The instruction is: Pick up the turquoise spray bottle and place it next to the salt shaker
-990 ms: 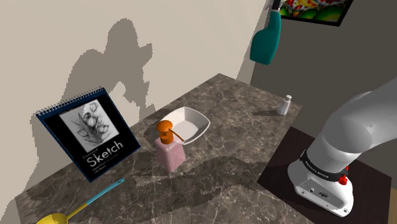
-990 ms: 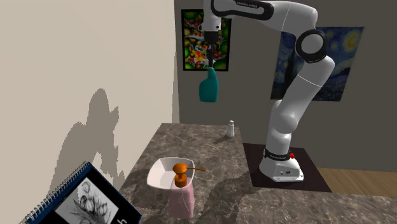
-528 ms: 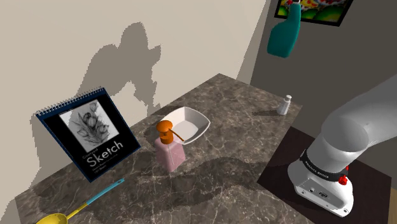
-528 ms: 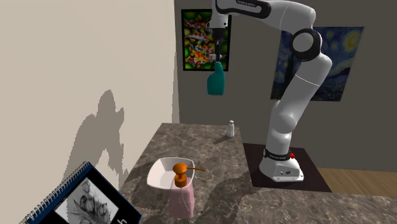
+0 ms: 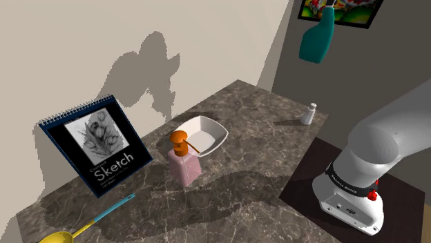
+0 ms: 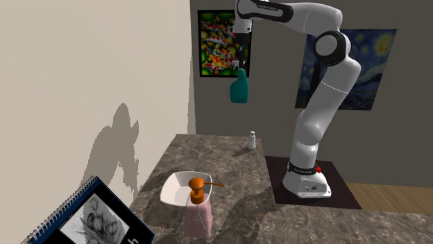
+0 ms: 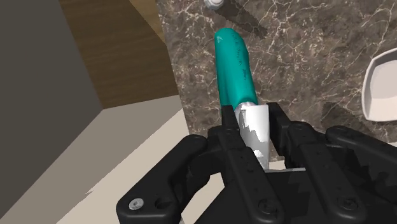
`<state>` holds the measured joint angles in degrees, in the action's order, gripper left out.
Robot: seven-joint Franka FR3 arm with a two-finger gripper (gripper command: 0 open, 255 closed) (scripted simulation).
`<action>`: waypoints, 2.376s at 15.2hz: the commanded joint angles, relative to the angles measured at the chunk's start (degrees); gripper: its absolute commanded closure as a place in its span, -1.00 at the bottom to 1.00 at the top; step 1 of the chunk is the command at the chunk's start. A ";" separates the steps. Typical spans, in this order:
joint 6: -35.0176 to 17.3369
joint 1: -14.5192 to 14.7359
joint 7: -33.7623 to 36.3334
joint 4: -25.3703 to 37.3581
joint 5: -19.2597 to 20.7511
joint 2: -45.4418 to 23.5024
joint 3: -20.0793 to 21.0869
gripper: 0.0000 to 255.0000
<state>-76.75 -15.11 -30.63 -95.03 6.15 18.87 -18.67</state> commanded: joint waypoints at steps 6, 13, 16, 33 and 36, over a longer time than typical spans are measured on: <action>-5.63 -0.24 0.73 -8.22 0.63 2.67 0.20 1.00; -11.00 -0.53 1.23 -15.47 1.17 4.61 0.14 1.00; -13.26 -0.65 1.40 -18.36 1.39 5.24 0.05 1.00; -26.16 -1.28 1.96 -32.62 2.44 6.65 -0.96 1.00; -28.49 -1.37 1.99 -34.80 2.60 6.51 -1.22 1.00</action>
<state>-104.30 -16.43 -28.58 -129.05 8.68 25.49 -19.73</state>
